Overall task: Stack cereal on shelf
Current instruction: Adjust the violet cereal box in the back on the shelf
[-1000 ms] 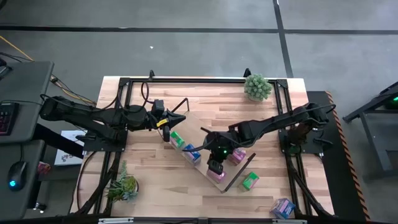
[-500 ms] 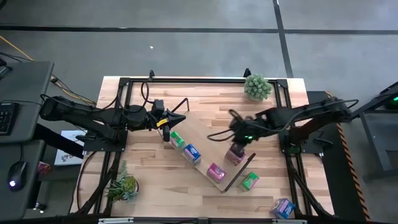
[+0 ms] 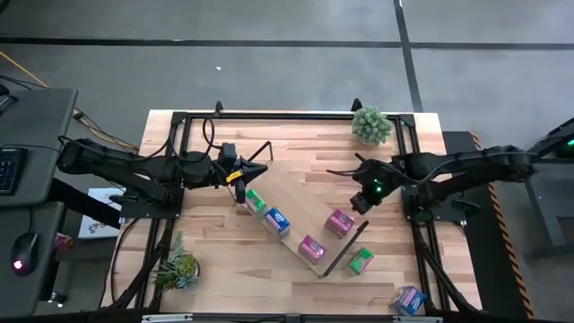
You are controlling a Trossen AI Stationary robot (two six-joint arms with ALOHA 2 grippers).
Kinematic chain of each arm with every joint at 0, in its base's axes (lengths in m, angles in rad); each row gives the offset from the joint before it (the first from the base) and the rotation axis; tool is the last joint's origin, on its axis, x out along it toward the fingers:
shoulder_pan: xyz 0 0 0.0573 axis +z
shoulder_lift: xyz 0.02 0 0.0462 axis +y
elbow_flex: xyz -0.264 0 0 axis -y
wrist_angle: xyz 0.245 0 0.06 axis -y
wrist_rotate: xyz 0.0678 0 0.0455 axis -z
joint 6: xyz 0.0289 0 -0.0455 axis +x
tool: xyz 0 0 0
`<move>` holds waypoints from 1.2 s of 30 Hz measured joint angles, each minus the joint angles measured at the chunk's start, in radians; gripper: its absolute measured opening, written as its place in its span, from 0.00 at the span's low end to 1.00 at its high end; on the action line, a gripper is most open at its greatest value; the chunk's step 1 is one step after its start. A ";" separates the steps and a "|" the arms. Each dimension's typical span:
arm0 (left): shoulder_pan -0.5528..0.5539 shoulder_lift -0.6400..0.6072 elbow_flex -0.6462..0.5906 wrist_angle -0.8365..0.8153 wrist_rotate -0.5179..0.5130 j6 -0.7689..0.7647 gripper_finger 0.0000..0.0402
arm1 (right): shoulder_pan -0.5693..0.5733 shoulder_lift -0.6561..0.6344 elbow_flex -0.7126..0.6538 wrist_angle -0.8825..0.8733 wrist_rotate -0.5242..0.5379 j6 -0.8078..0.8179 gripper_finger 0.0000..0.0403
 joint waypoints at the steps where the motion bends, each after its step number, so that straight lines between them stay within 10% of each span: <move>1: 0.000 0.000 0.000 0.000 -0.001 0.000 0.00 | -0.014 0.005 -0.022 0.031 -0.027 0.000 0.00; 15: 0.000 0.000 0.000 0.000 -0.002 0.000 0.00 | -0.110 0.149 -0.104 0.200 -0.288 -0.178 0.00; 36: 0.000 0.000 0.000 -0.001 -0.001 0.000 0.00 | -0.101 0.242 -0.104 0.319 -0.331 -0.176 0.00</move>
